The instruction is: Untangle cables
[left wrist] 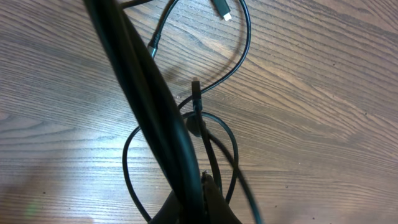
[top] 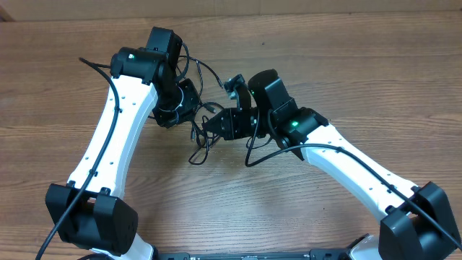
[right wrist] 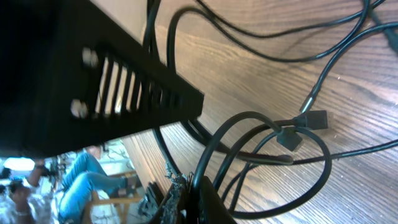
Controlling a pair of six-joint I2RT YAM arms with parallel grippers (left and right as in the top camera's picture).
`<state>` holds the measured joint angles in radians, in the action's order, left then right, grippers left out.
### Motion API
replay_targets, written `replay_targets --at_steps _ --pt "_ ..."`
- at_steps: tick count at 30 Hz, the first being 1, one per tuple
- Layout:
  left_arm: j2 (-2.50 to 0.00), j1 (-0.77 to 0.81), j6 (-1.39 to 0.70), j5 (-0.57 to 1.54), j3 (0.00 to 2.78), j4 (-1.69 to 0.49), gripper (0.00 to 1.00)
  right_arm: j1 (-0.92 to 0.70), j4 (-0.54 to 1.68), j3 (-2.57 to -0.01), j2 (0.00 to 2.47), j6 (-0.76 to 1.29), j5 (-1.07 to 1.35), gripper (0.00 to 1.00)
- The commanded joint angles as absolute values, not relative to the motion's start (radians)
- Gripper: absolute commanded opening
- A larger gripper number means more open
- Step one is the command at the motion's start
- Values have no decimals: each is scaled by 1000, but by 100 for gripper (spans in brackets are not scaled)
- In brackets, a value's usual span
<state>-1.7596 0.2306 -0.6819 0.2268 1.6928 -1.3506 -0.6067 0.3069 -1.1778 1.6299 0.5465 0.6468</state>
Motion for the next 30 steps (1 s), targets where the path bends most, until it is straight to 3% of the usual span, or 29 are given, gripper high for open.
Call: replay_targets --at_steps 1,22,30 --pt "-1739 236 -685 205 1684 -1353 4 -590 257 -1206 1605 603 685 4" --pt "-1739 236 -681 199 1684 -1359 5 -499 -30 -1206 1605 909 678 4" --pt "-1739 236 -681 200 1684 -1359 4 -487 78 -1205 1605 912 582 4"
